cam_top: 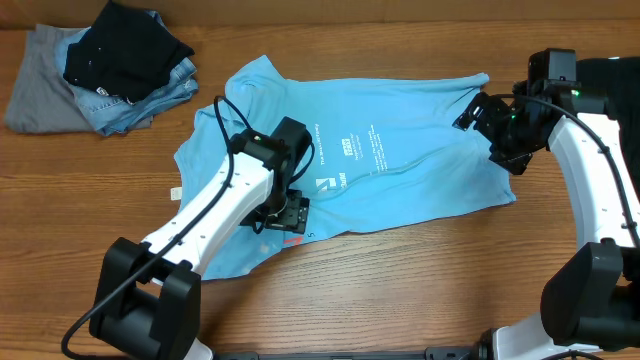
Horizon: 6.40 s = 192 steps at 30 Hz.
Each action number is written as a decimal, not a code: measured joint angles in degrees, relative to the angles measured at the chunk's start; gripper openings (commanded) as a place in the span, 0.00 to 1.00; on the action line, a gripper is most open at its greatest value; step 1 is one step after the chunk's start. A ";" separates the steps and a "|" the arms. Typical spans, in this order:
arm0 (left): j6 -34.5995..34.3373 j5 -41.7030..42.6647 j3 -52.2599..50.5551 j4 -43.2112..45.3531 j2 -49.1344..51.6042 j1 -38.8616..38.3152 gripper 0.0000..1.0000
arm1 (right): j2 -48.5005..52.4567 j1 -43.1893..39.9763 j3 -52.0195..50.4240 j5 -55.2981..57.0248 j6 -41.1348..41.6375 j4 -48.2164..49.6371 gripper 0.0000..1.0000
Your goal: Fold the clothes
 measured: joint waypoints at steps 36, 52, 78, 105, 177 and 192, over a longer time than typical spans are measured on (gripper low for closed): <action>-7.65 -7.50 -4.35 2.27 9.01 -1.90 0.04 | 0.00 0.00 0.00 2.60 -0.20 -1.92 1.00; -7.45 -16.09 4.24 -1.38 9.09 -1.75 0.04 | 0.00 -0.02 0.00 2.60 -0.17 -1.75 1.00; -6.78 -20.83 11.37 -7.30 8.92 12.46 1.00 | 0.00 0.00 0.00 3.26 -0.17 -2.82 1.00; 0.00 -9.03 -3.28 8.02 5.64 5.68 0.61 | 0.00 0.00 0.00 4.57 -0.17 -3.06 1.00; 0.37 3.74 -2.58 -0.50 5.53 22.23 0.17 | 0.00 0.00 -18.38 6.21 0.50 6.73 0.13; 0.33 7.28 -11.47 4.74 5.53 22.03 0.20 | 4.42 0.00 -21.90 6.23 5.42 12.87 0.04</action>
